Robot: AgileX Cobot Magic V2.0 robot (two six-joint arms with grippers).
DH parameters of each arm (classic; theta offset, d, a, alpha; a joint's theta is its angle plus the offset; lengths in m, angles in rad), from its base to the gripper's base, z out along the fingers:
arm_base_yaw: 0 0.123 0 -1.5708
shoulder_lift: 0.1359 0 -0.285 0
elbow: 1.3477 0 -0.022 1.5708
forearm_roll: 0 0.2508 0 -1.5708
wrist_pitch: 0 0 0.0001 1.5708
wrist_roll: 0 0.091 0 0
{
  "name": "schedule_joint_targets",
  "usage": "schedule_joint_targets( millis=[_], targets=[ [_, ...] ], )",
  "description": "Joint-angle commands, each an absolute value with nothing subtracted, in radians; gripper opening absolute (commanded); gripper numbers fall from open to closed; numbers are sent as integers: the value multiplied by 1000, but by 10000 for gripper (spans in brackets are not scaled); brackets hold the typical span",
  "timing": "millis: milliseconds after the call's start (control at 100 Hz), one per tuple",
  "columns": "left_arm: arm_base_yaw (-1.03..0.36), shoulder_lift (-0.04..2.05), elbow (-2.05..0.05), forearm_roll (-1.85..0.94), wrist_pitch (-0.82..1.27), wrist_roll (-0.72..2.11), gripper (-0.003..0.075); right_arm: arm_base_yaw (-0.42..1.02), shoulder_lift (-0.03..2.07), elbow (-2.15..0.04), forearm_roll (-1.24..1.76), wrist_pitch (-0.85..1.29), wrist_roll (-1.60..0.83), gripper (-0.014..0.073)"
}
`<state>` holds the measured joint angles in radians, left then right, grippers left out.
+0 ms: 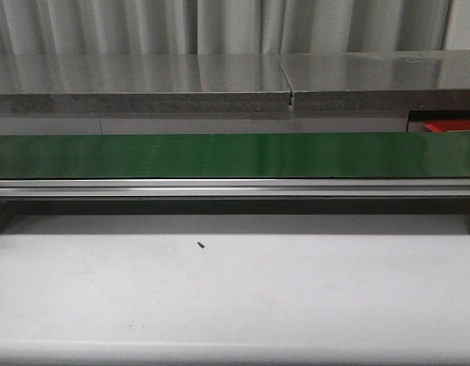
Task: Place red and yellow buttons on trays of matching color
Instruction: 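Set the red button on the conveyor belt and open the left gripper, then move the left gripper back and grasp a yellow push-button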
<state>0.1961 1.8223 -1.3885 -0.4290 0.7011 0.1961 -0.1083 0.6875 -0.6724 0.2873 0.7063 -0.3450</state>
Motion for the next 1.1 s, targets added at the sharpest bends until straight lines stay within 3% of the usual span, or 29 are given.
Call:
schedule_joint_targets(
  millis=[0,300,520,810,1090],
  targets=[
    [190,1750,-1410,-447,680,193,624,-106,683,-701,296,650,-352,-116],
    [197,1628,-1419,-441,673,216,631,-106,683,-701,296,650,-352,-116],
    [298,1584,-1419,-360,654,216,631,-106,683,-701,296,650,-352,-116],
    [481,1692,-1419,-312,599,225,631,-106,683,-701,296,650,-352,-116],
    [534,1840,-1419,-316,529,241,631,-106,683,-701,296,650,-352,-116]
  ],
)
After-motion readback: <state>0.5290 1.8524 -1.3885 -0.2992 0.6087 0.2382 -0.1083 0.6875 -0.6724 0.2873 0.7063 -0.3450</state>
